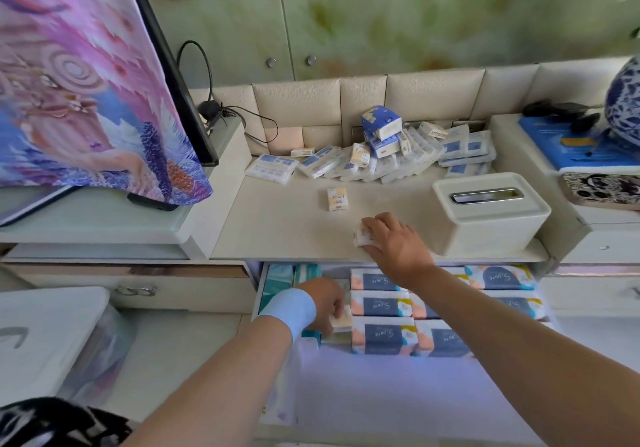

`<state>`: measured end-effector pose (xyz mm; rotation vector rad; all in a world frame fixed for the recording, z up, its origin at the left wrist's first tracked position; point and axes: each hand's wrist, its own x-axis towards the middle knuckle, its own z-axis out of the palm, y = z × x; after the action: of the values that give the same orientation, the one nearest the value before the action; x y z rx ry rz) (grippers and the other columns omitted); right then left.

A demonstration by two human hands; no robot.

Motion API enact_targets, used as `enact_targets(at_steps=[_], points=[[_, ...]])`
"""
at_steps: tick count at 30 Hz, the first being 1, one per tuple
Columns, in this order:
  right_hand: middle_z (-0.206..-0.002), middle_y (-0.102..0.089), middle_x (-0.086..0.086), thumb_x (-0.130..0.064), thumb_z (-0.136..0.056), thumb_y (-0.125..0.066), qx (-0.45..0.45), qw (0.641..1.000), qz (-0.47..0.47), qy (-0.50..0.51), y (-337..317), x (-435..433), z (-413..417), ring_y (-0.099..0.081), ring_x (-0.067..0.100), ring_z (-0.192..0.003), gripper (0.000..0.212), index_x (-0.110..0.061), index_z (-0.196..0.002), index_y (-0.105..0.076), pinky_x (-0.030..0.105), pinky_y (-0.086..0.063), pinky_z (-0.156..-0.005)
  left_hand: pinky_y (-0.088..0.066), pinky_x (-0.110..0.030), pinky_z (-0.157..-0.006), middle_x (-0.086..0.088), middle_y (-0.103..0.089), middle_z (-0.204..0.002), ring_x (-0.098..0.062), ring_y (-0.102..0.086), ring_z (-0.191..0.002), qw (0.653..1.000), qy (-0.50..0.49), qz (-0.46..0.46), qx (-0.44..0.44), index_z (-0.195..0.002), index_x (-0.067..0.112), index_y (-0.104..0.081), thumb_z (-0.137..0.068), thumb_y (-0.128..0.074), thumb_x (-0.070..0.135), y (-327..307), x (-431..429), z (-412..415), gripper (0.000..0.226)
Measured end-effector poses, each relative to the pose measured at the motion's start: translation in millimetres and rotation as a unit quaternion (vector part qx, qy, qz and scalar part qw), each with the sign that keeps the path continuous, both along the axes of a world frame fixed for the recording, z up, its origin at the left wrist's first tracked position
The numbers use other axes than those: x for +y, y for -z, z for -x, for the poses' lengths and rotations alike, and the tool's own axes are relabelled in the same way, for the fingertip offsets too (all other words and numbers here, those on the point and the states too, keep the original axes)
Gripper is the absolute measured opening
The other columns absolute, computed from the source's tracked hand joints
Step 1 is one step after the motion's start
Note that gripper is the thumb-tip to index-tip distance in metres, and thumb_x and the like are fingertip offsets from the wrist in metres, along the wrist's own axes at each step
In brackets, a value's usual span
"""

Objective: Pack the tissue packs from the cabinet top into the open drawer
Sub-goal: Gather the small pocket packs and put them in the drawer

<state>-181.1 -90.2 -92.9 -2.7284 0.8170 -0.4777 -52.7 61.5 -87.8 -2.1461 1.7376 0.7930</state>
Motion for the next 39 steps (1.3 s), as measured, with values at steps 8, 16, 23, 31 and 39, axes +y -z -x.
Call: enact_targets(at_steps=[8,16,23,31,39], points=[[-0.118,-0.053,0.003,-0.046,-0.090,-0.063,0.057,0.994,-0.048,-0.081,10,21,5,-0.061,0.029,-0.093,0.052,-0.017,-0.131,-0.055,0.039,-0.053,-0.078,-0.044,-0.028,-0.082,0.001,-0.062,-0.115,-0.024,-0.061,-0.100,0.990,0.100,-0.022,-0.096,-0.094,0.020,-0.069,-0.081,-0.070,0.016,29,-8,4,0.014],[-0.121,-0.052,-0.004,-0.056,-0.086,-0.058,0.176,0.978,-0.071,-0.089,21,35,15,-0.059,0.023,-0.103,0.054,-0.027,-0.132,-0.053,0.030,-0.042,-0.078,-0.027,-0.035,-0.101,0.001,-0.058,-0.120,-0.025,-0.044,-0.119,0.970,0.160,0.029,-0.181,-0.099,0.028,-0.071,-0.089,-0.058,0.028,50,-9,-14,0.017],[-0.110,-0.064,-0.001,-0.055,-0.079,-0.061,0.235,0.954,-0.013,-0.185,24,66,3,-0.060,0.024,-0.100,0.049,-0.027,-0.120,-0.061,0.035,-0.043,-0.088,0.000,-0.042,-0.120,0.005,-0.054,-0.141,-0.016,-0.020,-0.148,0.975,0.152,0.006,-0.160,-0.131,0.034,-0.056,-0.091,-0.050,0.022,49,0,-28,0.043],[-0.108,-0.064,-0.002,-0.056,-0.079,-0.059,0.251,0.945,0.002,-0.207,23,74,0,-0.058,0.020,-0.101,0.050,-0.030,-0.122,-0.060,0.036,-0.038,-0.094,0.002,-0.048,-0.119,0.004,-0.045,-0.147,-0.020,-0.014,-0.148,0.973,0.151,0.001,-0.173,-0.139,0.030,-0.049,-0.090,-0.052,0.022,52,9,-25,0.050],[-0.108,-0.064,-0.005,-0.060,-0.076,-0.056,0.223,0.953,0.024,-0.204,36,74,1,-0.053,0.019,-0.103,0.052,-0.029,-0.117,-0.064,0.036,-0.037,-0.098,-0.018,-0.042,-0.116,-0.005,-0.032,-0.151,-0.027,-0.021,-0.140,0.976,0.131,0.089,-0.149,-0.138,0.027,-0.050,-0.086,-0.056,0.017,48,8,-35,0.053]])
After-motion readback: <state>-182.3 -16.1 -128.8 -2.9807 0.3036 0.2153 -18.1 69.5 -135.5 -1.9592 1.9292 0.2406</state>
